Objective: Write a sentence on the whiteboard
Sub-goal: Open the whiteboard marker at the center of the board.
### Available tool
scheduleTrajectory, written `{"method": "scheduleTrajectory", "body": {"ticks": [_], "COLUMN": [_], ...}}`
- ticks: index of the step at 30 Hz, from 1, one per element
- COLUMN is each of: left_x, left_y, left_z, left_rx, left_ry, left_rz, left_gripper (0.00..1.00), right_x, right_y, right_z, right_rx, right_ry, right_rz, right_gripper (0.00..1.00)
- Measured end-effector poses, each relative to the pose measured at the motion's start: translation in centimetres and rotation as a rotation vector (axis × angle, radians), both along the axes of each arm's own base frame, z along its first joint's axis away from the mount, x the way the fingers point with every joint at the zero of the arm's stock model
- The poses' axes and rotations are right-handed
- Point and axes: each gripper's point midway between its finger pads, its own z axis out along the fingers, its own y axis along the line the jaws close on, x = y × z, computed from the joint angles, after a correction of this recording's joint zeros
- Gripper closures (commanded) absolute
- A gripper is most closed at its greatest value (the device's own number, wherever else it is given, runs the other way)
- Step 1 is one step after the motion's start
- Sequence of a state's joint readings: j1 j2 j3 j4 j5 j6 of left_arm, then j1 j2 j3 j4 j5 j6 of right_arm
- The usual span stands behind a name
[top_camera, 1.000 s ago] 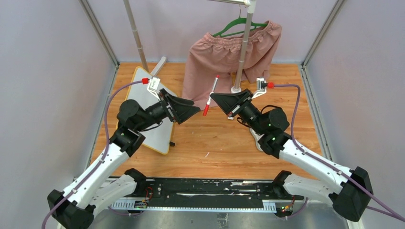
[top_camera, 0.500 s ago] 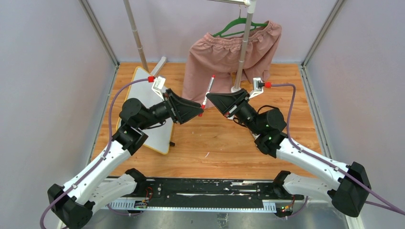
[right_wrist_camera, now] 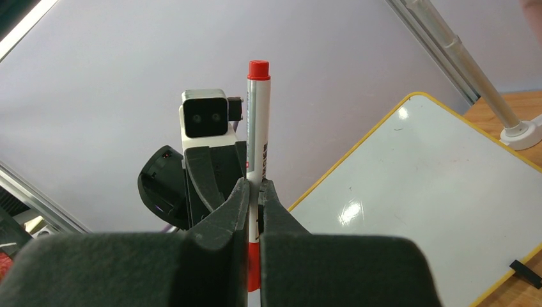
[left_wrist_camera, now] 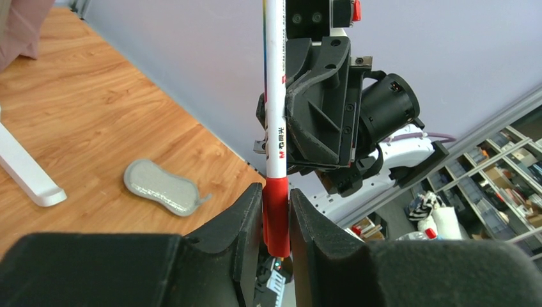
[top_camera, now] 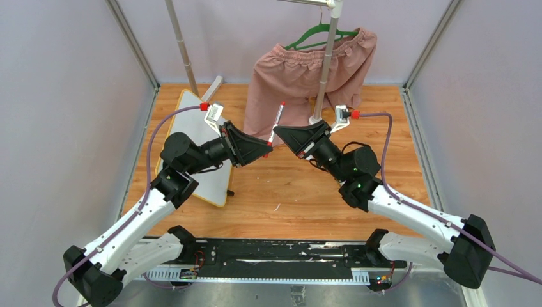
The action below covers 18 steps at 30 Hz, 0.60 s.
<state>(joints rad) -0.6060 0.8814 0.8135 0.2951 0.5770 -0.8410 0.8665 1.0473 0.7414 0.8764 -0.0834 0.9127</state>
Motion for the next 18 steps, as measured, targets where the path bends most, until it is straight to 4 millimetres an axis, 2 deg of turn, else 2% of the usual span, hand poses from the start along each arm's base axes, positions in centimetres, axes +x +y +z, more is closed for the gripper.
{"method": "scheduleTrajectory", "body": {"ticks": [2, 3, 5, 8, 9, 11, 12, 15, 18], "left_x": [0.0, -0.1, -0.1, -0.2, -0.2, -0.3, -0.4, -1.2, -2.3], "left_y": [0.0, 0.0, 0.0, 0.0, 0.0, 0.1, 0.1, 0.5, 0.9], "left_z": [0.0, 0.0, 0.0, 0.0, 0.1, 0.1, 0.0, 0.5, 1.3], "left_rx": [0.0, 0.001, 0.001, 0.002, 0.002, 0.004, 0.007, 0.003, -0.008], "left_ry": [0.0, 0.0, -0.003, -0.008, -0.013, -0.022, -0.027, -0.066, -0.117], "left_rz": [-0.002, -0.004, -0.005, -0.008, -0.008, -0.006, -0.005, -0.013, -0.033], "left_gripper": [0.76, 0.81, 0.99, 1.0, 1.0, 1.0, 1.0, 1.0, 1.0], "right_x": [-0.1, -0.1, -0.1, -0.1, -0.1, -0.3, -0.4, -0.8, -1.6], "right_y": [0.0, 0.1, 0.0, 0.0, 0.1, 0.1, 0.1, 0.0, -0.6], "right_z": [0.0, 0.0, 0.1, 0.1, 0.1, 0.1, 0.2, 0.1, 0.1], "right_rx": [0.001, 0.002, 0.004, 0.002, -0.001, -0.012, -0.02, -0.096, -0.198], "right_ry": [0.0, 0.0, -0.003, -0.008, -0.011, -0.015, -0.017, -0.023, -0.033], "right_rz": [0.001, 0.001, 0.001, -0.001, -0.001, 0.003, 0.007, 0.004, 0.001], "right_gripper": [1.0, 1.0, 1.0, 0.98, 0.87, 0.6, 0.53, 0.41, 0.39]}}
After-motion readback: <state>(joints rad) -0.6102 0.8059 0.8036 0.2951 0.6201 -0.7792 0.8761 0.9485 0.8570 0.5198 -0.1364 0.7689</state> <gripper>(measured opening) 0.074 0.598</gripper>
